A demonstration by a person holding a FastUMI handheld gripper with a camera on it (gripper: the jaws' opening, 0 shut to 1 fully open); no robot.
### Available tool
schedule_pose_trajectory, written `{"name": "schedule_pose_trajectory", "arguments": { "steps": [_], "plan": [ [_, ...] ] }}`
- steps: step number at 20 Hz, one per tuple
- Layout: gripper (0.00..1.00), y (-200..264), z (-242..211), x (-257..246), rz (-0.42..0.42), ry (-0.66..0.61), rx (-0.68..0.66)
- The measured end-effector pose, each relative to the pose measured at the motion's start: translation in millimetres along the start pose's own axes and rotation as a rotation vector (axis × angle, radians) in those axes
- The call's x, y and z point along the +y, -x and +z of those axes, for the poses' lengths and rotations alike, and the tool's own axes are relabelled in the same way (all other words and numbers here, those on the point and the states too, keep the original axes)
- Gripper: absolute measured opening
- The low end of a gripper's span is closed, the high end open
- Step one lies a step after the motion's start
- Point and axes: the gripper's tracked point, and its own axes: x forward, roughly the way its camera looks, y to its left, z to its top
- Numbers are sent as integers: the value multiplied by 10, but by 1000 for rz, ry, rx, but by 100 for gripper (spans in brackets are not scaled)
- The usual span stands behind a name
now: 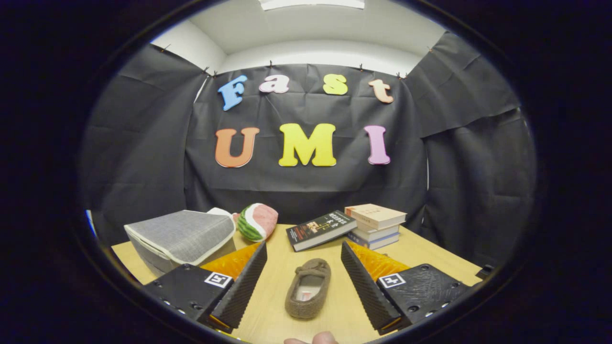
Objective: Open the storage box then place both shoes into the box .Put the left shoe in first, then the right shoe, with the right side of both shoes facing outward in a uniform manner.
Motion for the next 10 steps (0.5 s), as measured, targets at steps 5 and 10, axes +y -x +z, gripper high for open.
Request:
{"name": "schedule_pose_trajectory", "arguments": {
  "steps": [5,10],
  "plan": [
    [96,-235,56,437,153,-94,2],
    [95,-511,-99,1041,336,-237,79]
  ]
}}
